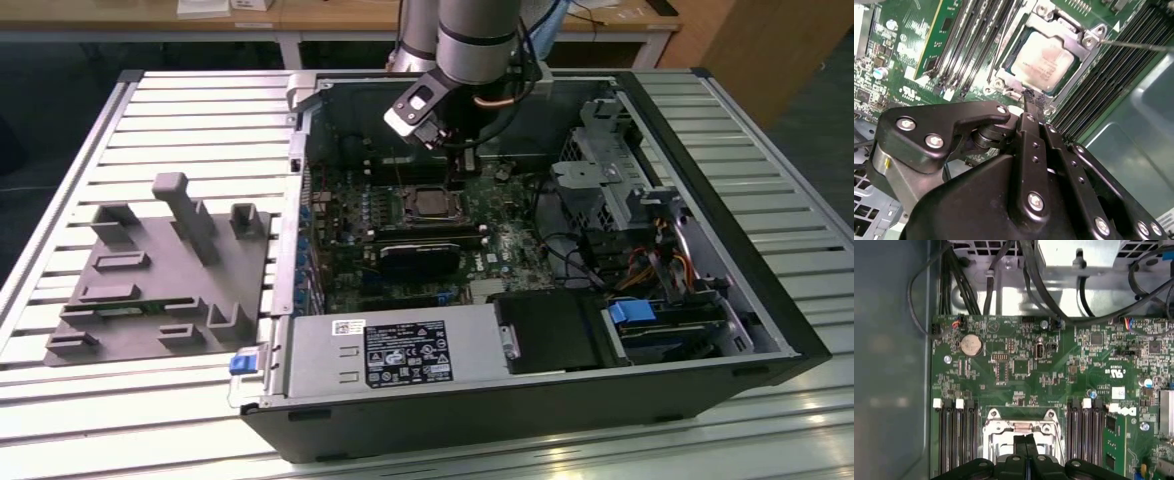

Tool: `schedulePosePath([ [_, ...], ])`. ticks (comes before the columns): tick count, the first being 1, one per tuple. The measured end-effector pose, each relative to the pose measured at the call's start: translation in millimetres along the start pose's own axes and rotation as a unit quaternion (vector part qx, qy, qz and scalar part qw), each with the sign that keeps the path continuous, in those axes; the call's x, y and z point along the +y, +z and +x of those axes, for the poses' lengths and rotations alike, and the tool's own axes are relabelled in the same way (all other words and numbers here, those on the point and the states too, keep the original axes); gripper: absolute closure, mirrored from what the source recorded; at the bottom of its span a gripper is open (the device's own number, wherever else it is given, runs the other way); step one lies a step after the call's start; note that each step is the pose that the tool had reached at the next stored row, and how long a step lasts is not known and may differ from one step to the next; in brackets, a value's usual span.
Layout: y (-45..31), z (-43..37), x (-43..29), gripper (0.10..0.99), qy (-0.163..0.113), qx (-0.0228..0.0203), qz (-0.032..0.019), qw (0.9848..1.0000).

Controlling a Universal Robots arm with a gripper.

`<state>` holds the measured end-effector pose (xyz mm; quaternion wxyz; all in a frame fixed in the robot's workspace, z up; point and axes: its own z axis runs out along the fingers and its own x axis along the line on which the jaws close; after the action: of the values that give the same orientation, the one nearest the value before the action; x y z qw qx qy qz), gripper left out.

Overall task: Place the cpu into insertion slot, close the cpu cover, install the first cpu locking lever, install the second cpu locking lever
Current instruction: 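Close the cpu cover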

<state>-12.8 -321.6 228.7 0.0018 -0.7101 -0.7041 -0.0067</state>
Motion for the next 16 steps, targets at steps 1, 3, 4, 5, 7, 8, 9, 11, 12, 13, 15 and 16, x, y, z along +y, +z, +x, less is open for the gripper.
schedulePosePath([
  [1, 0.1, 0.0, -1.8, 0.984, -0.001, 0.0, -0.0001, 1.0],
  [3, 0.4, -0.1, -6.1, 0.984, -0.002, 0.0, -0.0001, 1.0],
  [4, 0.5, -0.1, -8.4, 0.984, -0.002, -0.0001, -0.0001, 1.0],
  [5, 0.7, -0.1, -10.6, 0.984, -0.002, -0.0001, -0.0001, 1.0],
  [7, 1.0, -0.1, -15.0, 0.984, -0.003, 0.0, -0.0002, 1.0],
  [8, 1.1, -0.1, -17.1, 0.984, -0.003, -0.0001, -0.0001, 1.0],
  [9, 1.3, -0.2, -18.9, 0.984, -0.003, -0.0001, -0.0001, 1.0],
  [11, 1.5, -0.2, -22.2, 0.984, -0.004, 0.0, -0.0002, 1.0],
  [12, 1.4, -0.2, -23.2, 0.984, -0.004, -0.0001, -0.0001, 1.0],
  [13, 1.4, -0.2, -23.5, 0.984, -0.004, -0.0002, -0.0001, 1.0],
  [15, 1.5, -0.2, -23.6, 0.984, -0.004, -0.0001, -0.0001, 1.0],
  [16, 1.5, -0.2, -23.7, 0.984, -0.004, -0.0001, -0.0001, 1.0],
])
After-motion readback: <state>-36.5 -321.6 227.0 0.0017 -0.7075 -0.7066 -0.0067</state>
